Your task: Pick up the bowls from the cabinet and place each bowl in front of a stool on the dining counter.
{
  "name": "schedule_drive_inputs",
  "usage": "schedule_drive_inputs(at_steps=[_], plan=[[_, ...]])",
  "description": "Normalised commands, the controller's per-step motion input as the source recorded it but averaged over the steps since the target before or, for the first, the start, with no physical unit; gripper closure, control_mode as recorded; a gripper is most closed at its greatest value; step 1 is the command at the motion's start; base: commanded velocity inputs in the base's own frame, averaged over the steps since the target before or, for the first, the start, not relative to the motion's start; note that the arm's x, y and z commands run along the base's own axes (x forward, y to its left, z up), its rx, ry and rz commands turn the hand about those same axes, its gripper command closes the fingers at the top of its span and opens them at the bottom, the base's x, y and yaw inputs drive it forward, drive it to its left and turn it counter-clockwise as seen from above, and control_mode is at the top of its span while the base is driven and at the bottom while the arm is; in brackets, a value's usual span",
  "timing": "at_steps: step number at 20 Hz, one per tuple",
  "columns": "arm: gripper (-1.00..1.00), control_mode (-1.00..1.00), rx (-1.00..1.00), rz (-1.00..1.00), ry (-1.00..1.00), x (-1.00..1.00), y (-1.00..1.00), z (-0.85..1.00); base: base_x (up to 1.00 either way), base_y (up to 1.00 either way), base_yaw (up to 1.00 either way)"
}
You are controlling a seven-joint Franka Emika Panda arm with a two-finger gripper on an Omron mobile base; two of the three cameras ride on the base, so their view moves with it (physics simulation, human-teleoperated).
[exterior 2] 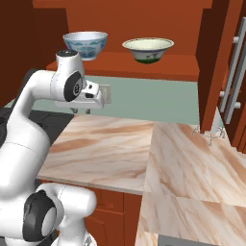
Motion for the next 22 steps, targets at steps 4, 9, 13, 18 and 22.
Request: schedule_drive_inputs(at_steps=[4,9,13,18,22], plan=[[-1.0,-1.0,0.0,-0.07,0.0,-0.31,-0.16,0.04,0.0,0.0,0.0],[-1.0,-1.0,0.08,-0.43,-0.02,-0.94,-0.61,0.24,0.0,0.0,0.0],[-1.0,-1.0,0.11,-0.5,-0.08,-0.88,-0.46,0.31,0.0,0.0,0.0],[-1.0,-1.0,0.15,-0.58,-0.16,-0.74,-0.17,0.44,0.0,0.0,0.0],[-1.0,-1.0,0.14,-0.61,-0.31,-0.33,0.04,0.62,0.0,0.0,0.0]])
